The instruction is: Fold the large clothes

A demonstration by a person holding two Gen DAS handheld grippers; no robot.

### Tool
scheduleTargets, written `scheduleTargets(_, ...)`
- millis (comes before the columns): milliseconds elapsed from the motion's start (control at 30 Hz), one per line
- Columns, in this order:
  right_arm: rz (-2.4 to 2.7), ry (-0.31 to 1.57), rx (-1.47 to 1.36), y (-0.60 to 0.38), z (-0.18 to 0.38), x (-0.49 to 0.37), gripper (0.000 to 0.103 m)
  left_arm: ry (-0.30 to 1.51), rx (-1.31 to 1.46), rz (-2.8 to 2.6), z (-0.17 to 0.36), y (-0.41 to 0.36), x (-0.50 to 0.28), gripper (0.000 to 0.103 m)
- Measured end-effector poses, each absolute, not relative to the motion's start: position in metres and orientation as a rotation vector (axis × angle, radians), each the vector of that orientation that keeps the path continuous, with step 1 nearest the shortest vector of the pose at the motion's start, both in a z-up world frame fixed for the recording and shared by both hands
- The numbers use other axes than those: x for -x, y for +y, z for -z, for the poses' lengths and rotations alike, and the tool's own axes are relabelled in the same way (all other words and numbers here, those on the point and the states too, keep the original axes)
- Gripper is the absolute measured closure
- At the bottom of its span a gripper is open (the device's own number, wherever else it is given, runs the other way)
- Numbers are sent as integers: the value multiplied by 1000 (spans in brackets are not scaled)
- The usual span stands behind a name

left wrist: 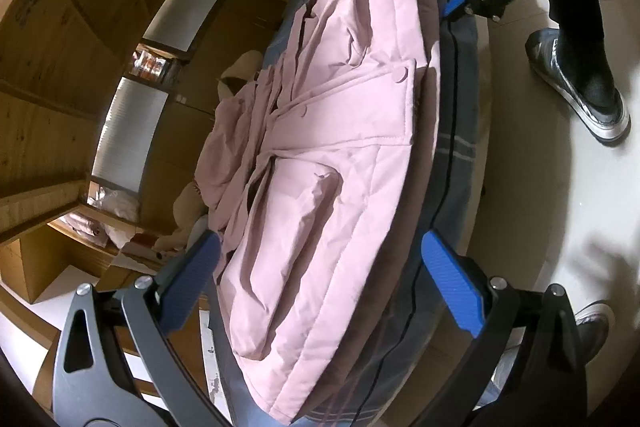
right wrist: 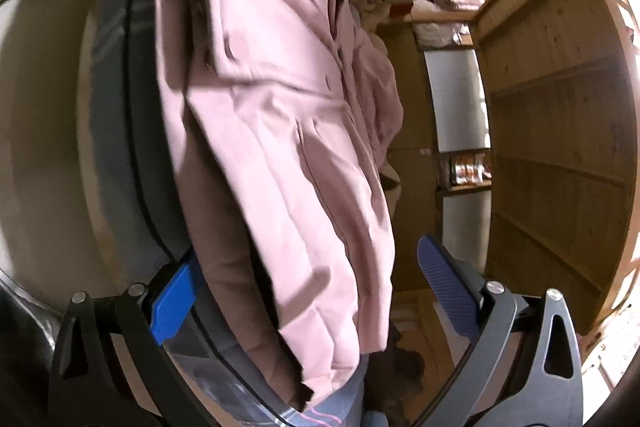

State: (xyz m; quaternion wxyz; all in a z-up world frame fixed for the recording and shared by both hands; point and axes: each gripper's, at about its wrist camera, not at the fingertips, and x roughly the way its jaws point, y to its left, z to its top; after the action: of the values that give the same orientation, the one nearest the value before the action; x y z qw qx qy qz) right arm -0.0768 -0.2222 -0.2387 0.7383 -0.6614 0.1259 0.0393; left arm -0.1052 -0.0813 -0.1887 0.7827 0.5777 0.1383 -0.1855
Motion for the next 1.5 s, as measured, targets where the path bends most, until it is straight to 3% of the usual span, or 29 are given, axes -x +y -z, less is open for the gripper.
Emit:
scheduleTargets(233, 21, 217, 1406, -225, 227, 64, 1, 295, -1251, 404, 190, -83, 105, 2)
scheduleTargets(367, 50, 308, 1390, -231, 230, 47, 1, 290, -1260, 409, 192, -84, 107, 2)
scheduleTargets(733, 81, 219, 1157, -236, 164, 45, 1, 325, -1350, 384, 218, -88, 96, 2)
scheduleTargets(1200, 103, 186, 1110, -242, 157, 44, 1, 324, -1431, 245, 248, -85, 46, 2)
scheduleTargets(1500, 104, 189, 1108, -242, 158, 45, 1, 309, -1388, 223, 229, -79, 47, 2)
